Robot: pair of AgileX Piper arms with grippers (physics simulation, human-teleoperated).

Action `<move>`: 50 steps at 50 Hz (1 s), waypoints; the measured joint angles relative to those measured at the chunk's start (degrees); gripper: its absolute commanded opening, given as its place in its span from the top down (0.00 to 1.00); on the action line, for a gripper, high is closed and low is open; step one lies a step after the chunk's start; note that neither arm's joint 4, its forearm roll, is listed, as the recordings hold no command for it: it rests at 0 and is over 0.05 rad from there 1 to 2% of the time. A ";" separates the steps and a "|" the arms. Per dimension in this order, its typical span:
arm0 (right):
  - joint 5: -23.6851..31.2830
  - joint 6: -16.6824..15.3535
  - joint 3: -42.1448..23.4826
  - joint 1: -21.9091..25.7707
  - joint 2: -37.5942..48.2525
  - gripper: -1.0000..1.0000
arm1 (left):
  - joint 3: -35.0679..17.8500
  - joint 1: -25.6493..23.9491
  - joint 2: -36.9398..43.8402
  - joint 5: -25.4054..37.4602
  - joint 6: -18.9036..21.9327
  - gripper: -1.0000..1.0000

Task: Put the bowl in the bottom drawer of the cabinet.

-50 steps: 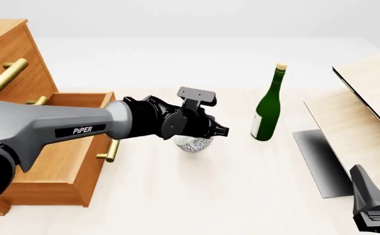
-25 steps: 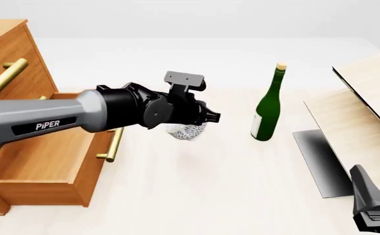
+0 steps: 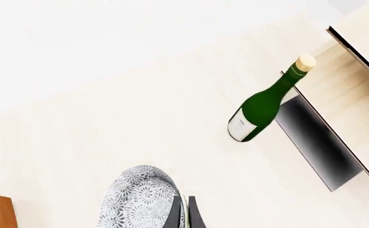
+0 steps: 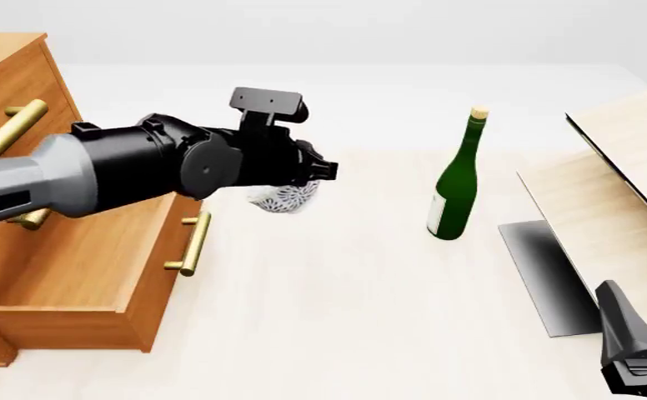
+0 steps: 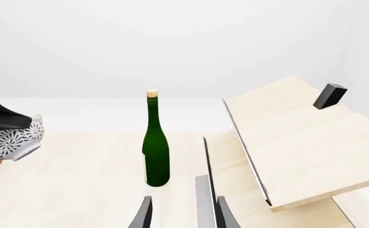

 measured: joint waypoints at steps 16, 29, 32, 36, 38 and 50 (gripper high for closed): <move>0.00 0.00 0.00 0.00 0.00 0.00 | 2.88 2.59 -4.07 -0.77 0.87 1.00; 0.00 0.00 0.00 0.00 0.00 0.00 | 4.77 4.85 -6.37 -1.60 1.09 1.00; 0.00 0.00 0.00 0.00 0.00 0.00 | 5.25 5.52 -6.93 -1.81 1.18 1.00; 0.00 0.00 0.00 0.00 0.00 0.00 | 5.82 6.30 -7.67 -2.04 1.35 1.00; 0.00 0.00 0.00 0.00 0.00 0.00 | 6.11 6.71 -8.03 -2.15 1.44 1.00; 0.00 0.00 0.00 0.00 0.00 0.00 | 8.17 8.78 -10.15 -3.03 1.56 1.00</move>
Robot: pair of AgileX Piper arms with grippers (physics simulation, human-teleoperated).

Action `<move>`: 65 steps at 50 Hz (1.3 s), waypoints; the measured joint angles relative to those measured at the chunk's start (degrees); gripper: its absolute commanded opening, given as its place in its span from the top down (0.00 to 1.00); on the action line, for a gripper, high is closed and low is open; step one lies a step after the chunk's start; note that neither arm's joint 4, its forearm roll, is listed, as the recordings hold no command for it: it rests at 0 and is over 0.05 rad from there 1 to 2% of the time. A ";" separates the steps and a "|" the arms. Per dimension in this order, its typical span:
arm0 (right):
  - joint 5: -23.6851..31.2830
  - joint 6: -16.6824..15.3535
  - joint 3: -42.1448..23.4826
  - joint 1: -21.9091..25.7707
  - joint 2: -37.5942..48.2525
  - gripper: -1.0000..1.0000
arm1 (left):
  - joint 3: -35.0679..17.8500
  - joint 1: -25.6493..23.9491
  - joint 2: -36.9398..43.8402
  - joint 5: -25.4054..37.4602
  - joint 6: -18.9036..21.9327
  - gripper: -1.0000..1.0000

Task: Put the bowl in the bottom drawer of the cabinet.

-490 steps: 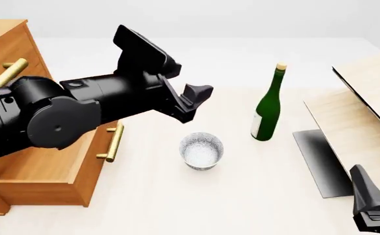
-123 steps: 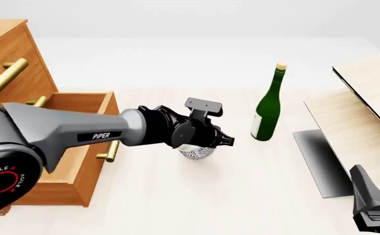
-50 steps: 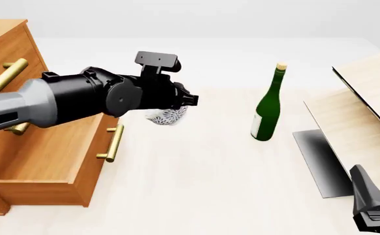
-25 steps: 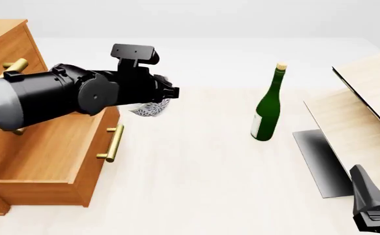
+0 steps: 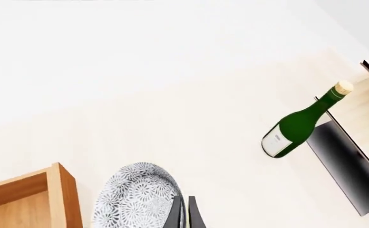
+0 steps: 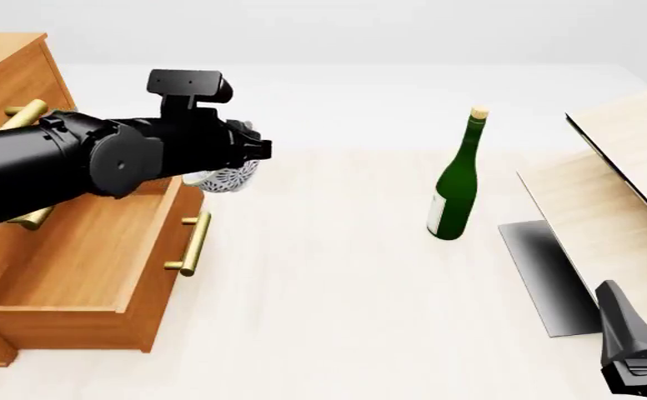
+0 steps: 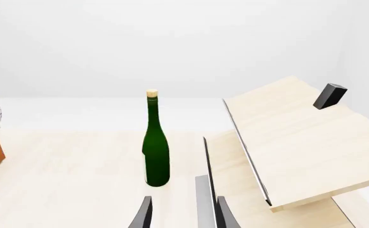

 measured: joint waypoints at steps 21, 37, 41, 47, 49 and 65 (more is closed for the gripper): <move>0.00 0.00 0.00 0.00 0.00 0.00 | 3.99 4.23 -3.24 -2.05 0.07 1.00; 0.00 0.00 0.00 0.00 0.00 0.00 | 7.55 7.80 -6.75 -3.00 -0.06 1.00; 0.00 0.00 0.00 0.00 0.00 0.00 | 8.54 8.56 -7.71 -3.34 -0.26 1.00; 0.00 0.00 0.00 0.00 0.00 0.00 | 10.05 9.78 -9.16 -3.86 -0.60 1.00; 0.00 0.00 0.00 0.00 0.00 0.00 | 10.51 10.16 -9.58 -4.06 -0.71 1.00; 0.00 0.00 0.00 0.00 0.00 0.00 | 14.30 13.40 -12.74 -6.20 -1.89 1.00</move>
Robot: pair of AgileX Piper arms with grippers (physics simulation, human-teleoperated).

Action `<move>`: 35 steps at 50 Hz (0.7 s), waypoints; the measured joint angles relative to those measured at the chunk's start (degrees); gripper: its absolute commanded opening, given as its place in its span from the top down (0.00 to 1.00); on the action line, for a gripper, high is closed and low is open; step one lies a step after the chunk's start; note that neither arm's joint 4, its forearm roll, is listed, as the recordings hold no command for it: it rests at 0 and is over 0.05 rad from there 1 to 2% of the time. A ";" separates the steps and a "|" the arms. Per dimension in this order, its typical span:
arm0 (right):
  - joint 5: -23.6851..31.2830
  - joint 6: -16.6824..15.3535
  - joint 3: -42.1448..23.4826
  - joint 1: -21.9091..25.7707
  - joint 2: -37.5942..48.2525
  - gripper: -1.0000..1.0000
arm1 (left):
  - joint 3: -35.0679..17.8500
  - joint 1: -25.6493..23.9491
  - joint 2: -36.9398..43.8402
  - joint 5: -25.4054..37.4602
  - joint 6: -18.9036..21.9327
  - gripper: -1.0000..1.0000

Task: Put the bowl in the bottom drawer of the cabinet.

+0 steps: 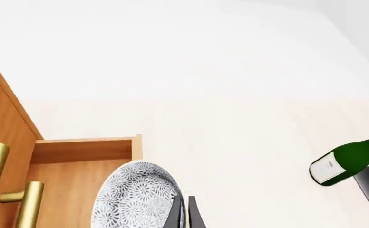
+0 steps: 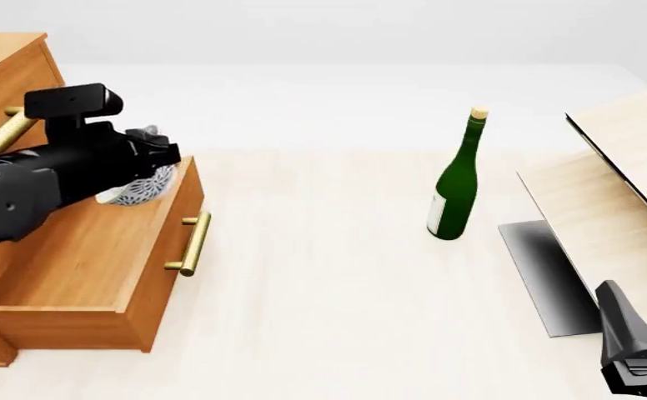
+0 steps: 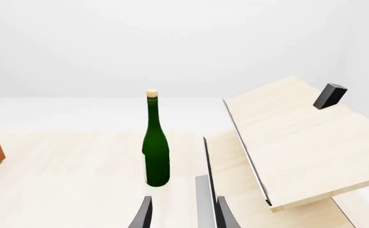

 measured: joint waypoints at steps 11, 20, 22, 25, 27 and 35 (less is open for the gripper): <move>0.00 0.00 0.00 0.00 0.00 0.00 | 2.74 2.47 -2.30 -1.28 -0.92 1.00; 0.00 0.00 0.00 0.00 0.00 0.00 | 4.43 3.88 -3.57 -1.88 -1.83 1.00; 0.00 0.00 0.00 0.00 0.00 0.00 | 4.76 4.13 -3.74 -1.98 -1.99 1.00; 0.00 0.00 0.00 0.00 0.00 0.00 | 5.17 4.43 -3.96 -2.07 -2.23 1.00; 0.00 0.00 0.00 0.00 0.00 0.00 | 5.45 4.63 -4.09 -2.16 -2.37 1.00; 0.00 0.00 0.00 0.00 0.00 0.00 | 6.47 5.25 -4.31 -2.52 -2.84 1.00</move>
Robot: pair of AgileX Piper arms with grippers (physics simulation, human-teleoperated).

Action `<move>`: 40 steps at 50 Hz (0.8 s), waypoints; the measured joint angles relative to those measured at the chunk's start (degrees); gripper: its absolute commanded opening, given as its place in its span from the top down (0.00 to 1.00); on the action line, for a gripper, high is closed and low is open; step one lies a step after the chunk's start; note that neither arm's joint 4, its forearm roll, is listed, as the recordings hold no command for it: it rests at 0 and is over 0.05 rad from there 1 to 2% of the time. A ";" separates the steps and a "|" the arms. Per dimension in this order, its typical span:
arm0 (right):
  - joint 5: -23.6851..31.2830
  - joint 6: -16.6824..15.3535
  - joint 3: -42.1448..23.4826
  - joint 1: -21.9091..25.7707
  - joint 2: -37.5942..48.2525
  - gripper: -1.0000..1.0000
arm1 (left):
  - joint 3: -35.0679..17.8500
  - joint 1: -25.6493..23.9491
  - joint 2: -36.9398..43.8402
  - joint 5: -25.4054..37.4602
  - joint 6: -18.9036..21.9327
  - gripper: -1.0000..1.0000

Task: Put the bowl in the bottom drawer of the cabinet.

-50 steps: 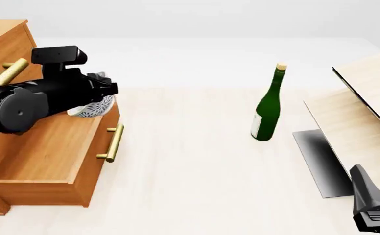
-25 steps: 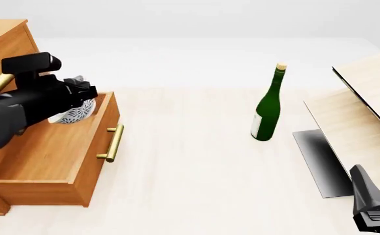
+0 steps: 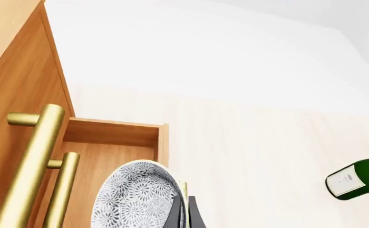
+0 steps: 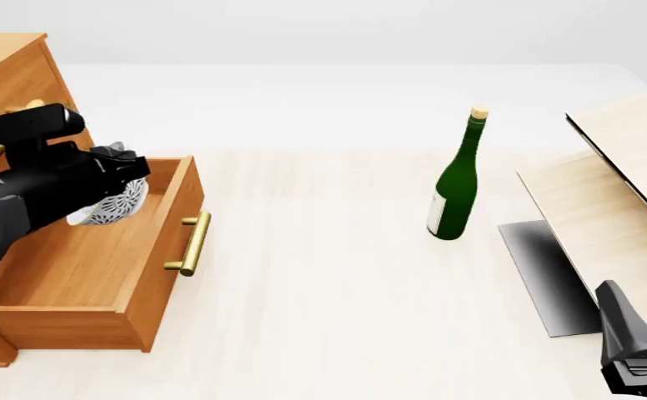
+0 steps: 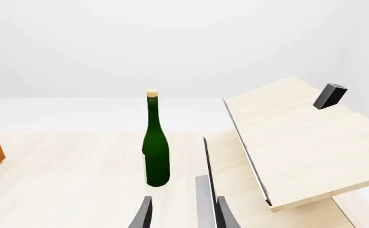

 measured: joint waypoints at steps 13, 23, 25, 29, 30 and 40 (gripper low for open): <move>0.00 0.00 0.00 0.00 0.00 0.00 | 1.61 0.42 0.80 -1.22 -1.18 1.00; 0.00 0.00 0.00 0.00 0.00 0.00 | 2.57 1.07 1.79 -2.32 -1.97 1.00; 0.00 0.00 0.00 0.00 0.00 0.00 | 2.80 1.22 1.98 -2.57 -2.12 1.00; 0.00 0.00 0.00 0.00 0.00 0.00 | 3.29 1.56 2.32 -3.09 -2.41 1.00; 0.00 0.00 0.00 0.00 0.00 0.00 | 3.37 1.63 2.40 -3.19 -2.47 1.00; 0.00 0.00 0.00 0.00 0.00 0.00 | 4.14 2.44 3.07 -4.14 -3.02 1.00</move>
